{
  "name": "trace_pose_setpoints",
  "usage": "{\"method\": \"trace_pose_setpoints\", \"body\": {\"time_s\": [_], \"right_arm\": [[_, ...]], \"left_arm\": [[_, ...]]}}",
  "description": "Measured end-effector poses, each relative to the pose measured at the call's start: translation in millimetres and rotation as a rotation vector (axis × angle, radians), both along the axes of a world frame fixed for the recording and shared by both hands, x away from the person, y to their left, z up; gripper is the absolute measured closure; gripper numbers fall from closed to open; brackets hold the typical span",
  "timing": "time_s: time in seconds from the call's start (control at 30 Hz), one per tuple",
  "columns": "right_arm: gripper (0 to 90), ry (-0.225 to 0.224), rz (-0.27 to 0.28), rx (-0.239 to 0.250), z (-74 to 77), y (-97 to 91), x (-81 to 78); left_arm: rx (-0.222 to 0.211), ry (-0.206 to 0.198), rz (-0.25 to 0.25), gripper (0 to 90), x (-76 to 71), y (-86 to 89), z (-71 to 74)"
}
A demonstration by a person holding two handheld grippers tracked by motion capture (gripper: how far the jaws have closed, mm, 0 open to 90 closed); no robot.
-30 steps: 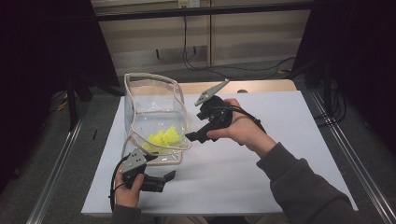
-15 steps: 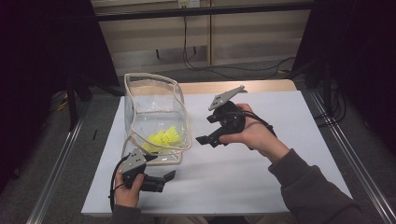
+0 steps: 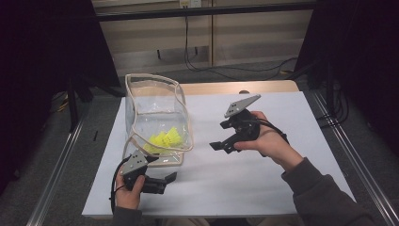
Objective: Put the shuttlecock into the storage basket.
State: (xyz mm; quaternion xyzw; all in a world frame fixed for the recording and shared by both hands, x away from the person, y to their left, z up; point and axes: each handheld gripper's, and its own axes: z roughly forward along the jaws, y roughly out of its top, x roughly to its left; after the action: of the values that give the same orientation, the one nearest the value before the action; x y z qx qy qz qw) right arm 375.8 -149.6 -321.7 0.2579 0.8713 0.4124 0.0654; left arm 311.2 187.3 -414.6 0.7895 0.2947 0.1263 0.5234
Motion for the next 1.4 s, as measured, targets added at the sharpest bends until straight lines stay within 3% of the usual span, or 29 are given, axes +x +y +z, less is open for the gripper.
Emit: {"method": "trace_pose_setpoints", "body": {"time_s": [1.4], "right_arm": [[13.9, 0.008, -0.079, 0.0, -55.9, -56.9, -21.4]], "left_arm": [[0.003, 0.0, -0.007, 3.8, -0.3, -0.3, 0.8]]}}
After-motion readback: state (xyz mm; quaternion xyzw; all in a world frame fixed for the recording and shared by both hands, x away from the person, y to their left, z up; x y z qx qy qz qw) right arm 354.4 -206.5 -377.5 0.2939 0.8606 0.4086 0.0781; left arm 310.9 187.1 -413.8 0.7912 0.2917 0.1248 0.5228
